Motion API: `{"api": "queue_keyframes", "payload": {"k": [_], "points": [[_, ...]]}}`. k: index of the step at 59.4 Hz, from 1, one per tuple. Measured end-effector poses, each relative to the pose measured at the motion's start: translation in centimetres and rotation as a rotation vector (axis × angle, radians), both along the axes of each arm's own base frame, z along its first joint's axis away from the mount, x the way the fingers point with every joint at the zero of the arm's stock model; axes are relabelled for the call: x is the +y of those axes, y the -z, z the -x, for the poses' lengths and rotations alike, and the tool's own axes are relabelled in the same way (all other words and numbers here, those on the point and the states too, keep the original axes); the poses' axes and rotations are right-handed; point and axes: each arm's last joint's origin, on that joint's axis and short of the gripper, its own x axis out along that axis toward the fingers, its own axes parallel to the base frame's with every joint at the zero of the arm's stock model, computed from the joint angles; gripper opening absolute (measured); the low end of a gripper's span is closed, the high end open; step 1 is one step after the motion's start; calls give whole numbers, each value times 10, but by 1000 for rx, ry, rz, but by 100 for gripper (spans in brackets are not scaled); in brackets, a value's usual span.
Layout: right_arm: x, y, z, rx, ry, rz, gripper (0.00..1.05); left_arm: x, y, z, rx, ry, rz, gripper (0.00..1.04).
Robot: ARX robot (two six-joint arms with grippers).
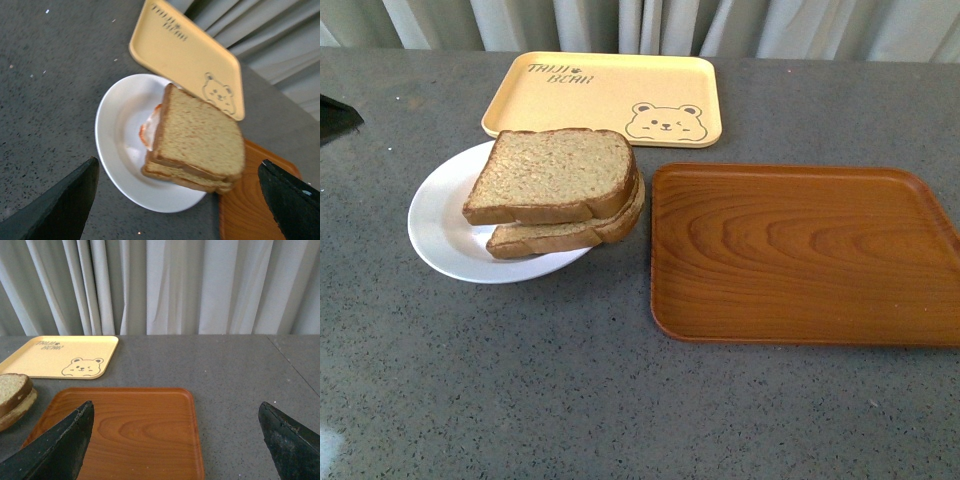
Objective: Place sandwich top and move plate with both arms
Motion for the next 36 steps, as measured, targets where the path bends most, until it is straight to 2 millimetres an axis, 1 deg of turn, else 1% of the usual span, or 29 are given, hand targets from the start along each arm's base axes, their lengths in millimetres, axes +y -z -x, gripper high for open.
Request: {"api": "queue_keyframes", "payload": {"k": [3,7,13,17,23,32,36], "points": [[0,0,0,0,0,0,96,7,14,-16,53,-42,24,96],[0,0,0,0,0,0,96,13,25,-26,88,-75,39,96],[0,0,0,0,0,0,96,24,37,-36,127,-112,58,96],[0,0,0,0,0,0,96,27,43,-39,139,-122,59,96],[0,0,0,0,0,0,96,27,55,-44,168,-123,63,96],[0,0,0,0,0,0,96,20,79,-52,234,-115,80,96],[0,0,0,0,0,0,96,18,85,-55,247,-113,92,96]]}}
